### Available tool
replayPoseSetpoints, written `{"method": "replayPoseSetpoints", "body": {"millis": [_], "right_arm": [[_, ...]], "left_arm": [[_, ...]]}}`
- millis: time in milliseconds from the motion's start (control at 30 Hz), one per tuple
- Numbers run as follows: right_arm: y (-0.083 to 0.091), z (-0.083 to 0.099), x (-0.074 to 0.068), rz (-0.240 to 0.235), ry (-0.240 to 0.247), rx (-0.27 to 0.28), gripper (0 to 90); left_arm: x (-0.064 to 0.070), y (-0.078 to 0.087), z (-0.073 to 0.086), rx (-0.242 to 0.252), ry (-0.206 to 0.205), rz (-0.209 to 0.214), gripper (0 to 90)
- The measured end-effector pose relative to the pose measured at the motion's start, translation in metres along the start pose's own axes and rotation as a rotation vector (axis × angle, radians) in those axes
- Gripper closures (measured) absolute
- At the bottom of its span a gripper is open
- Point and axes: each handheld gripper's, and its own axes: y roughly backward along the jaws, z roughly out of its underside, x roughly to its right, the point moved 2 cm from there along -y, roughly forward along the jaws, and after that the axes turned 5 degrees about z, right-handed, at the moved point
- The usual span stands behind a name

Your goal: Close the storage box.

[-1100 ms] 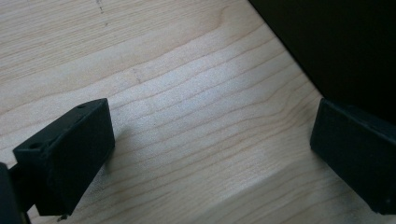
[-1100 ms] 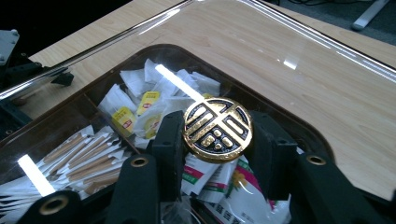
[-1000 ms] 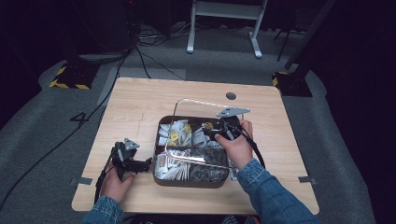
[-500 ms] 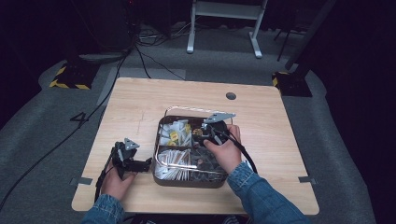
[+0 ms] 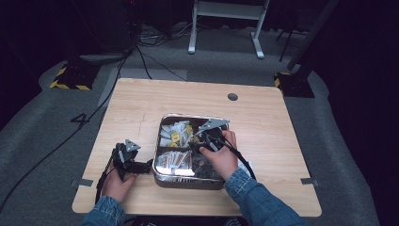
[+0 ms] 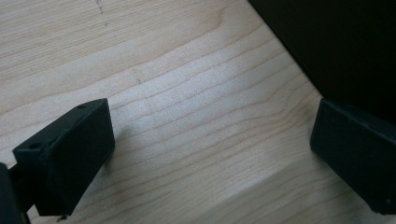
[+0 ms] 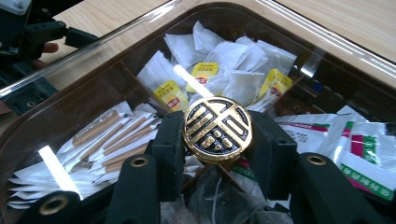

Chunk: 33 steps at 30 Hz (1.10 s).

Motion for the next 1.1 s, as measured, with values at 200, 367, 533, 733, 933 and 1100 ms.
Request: {"method": "replayPoseSetpoints", "body": {"millis": [200, 367, 533, 733, 933, 1100], "right_arm": [[-0.003, 0.003, -0.004, -0.002, 0.013, -0.015, 59.0], [-0.006, 0.006, -0.005, -0.005, 0.014, -0.023, 59.0], [-0.008, 0.009, -0.005, -0.01, 0.016, -0.029, 59.0], [-0.01, 0.01, -0.004, -0.01, 0.02, -0.034, 59.0], [-0.013, 0.011, -0.003, -0.003, 0.03, -0.036, 59.0], [-0.015, 0.011, -0.001, 0.005, 0.037, -0.033, 58.9]], "left_arm": [[0.0, 0.0, 0.0, 0.0, 0.0, 0.0, 0.1], [0.0, 0.0, 0.0, 0.0, 0.001, 0.0, 0.1], [0.0, 0.0, 0.0, 0.0, 0.0, 0.0, 0.1], [0.0, 0.0, 0.0, 0.0, 0.0, 0.0, 0.1], [0.0, 0.0, 0.0, 0.004, 0.001, -0.001, 0.1], [0.0, 0.0, 0.0, 0.0, 0.001, 0.0, 0.1]]}}
